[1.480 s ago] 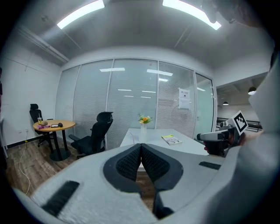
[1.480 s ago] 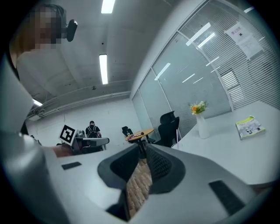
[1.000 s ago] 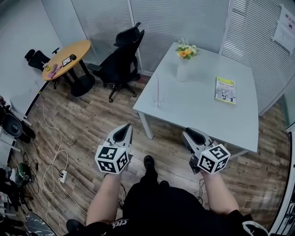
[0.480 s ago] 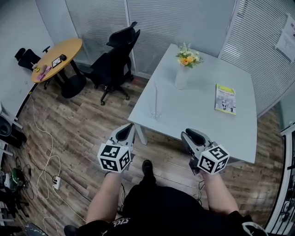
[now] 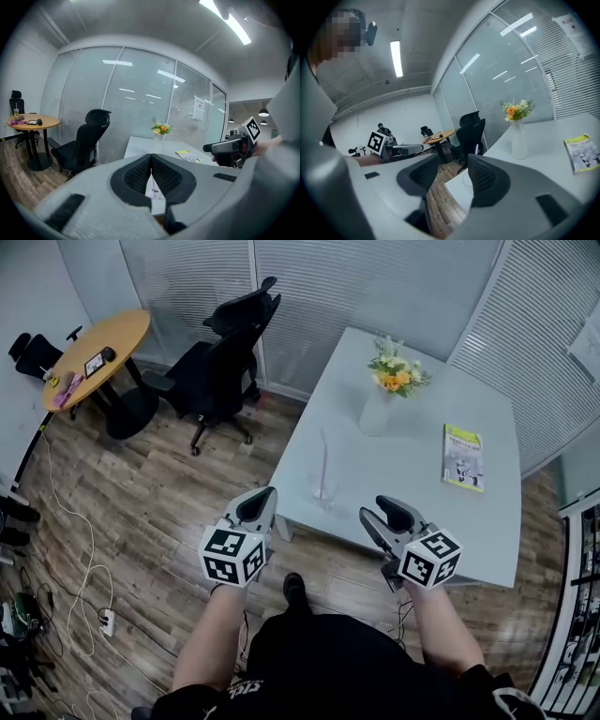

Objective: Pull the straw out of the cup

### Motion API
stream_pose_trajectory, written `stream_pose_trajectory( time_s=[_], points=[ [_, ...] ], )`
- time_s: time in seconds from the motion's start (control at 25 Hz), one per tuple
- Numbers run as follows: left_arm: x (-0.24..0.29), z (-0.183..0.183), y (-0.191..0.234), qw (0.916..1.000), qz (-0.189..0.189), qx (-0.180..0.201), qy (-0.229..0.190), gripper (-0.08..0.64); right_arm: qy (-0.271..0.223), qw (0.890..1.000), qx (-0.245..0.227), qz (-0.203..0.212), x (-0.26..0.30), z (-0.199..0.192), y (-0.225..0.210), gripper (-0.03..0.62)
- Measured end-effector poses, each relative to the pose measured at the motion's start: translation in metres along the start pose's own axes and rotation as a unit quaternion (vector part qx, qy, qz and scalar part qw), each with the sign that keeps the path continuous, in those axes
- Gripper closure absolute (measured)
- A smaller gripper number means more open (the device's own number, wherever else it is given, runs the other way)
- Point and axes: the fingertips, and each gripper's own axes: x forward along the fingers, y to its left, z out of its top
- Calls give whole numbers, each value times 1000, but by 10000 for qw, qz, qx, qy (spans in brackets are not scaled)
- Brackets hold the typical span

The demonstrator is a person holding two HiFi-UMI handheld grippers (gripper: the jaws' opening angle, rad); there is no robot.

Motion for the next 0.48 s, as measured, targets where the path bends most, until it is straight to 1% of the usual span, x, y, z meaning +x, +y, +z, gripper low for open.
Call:
stream_pose_trajectory(
  time_s=[0.16,0.28,0.4,0.48],
  points=[
    [15,1,27,10000,-43,-81,30,549,152,9999,22,36,33,4,-3,340],
    [27,3,40,9999,-102,-45,70,545,242,9997,-21,43,55,5,-7,299],
    [41,0,48,9998,-127,-51,159,545,318,9995,-55,20,74,3,-15,209],
    [48,-5,48,9996,-148,-102,217,545,397,9992,-51,40,83,-3,-19,180]
  ],
)
